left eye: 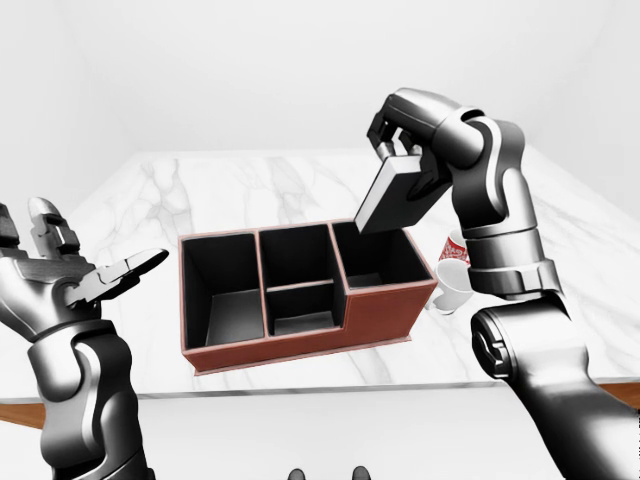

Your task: Pick up the book and place it in the right compartment of the caddy.

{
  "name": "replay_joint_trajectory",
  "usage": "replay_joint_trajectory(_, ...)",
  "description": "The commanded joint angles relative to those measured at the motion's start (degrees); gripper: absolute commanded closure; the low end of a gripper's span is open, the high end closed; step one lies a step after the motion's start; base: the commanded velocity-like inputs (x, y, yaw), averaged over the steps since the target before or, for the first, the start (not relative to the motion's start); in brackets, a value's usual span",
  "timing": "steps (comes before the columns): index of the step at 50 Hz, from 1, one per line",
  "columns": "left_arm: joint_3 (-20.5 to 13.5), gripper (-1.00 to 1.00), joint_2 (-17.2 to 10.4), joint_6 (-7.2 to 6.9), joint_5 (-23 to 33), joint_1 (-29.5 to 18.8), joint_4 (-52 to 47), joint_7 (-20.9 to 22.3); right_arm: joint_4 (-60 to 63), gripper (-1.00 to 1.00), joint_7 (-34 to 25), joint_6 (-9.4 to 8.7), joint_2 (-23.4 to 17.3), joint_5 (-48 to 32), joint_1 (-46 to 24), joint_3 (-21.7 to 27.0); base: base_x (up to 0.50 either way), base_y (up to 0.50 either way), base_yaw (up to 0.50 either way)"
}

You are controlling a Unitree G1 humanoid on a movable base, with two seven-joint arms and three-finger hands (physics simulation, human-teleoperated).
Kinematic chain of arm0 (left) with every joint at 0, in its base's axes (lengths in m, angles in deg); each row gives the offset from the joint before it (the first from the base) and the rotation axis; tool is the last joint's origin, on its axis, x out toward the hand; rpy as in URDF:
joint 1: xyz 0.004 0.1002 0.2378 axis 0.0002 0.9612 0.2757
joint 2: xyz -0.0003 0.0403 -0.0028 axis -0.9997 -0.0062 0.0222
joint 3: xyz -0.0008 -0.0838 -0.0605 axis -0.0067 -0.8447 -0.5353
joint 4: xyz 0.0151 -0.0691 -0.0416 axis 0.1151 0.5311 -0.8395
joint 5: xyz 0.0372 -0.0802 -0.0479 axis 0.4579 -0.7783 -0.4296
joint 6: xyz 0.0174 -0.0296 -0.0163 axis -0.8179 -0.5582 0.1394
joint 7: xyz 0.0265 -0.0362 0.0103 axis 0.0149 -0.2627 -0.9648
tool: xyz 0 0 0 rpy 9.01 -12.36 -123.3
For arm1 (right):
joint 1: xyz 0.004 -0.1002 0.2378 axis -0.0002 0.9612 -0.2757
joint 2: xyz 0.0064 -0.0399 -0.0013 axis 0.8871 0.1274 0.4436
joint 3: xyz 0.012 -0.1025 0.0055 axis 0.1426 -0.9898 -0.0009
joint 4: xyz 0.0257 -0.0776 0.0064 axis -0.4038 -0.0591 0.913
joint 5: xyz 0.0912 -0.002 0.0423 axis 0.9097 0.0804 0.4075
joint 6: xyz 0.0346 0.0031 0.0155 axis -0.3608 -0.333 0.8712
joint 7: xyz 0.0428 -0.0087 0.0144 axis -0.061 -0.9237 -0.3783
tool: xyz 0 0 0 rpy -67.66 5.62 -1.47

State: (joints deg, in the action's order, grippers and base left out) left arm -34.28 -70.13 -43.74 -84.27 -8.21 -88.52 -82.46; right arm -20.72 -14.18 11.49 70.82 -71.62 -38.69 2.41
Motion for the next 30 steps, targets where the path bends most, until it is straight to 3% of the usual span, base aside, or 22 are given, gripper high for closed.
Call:
replay_joint_trajectory(1,0.05,-1.00,0.04,0.00,0.06,-0.02,0.42,0.12,4.85,1.00,0.01,0.00,2.55,-2.58,1.02,-0.16,0.00,0.00,0.00)
replay_joint_trajectory(30,-0.19,-1.00,-0.12,0.00,-0.35,0.02,-0.08,-0.12,7.73,1.00,0.01,0.00,5.53,-5.83,5.19,-1.08,0.00,0.00,0.00)
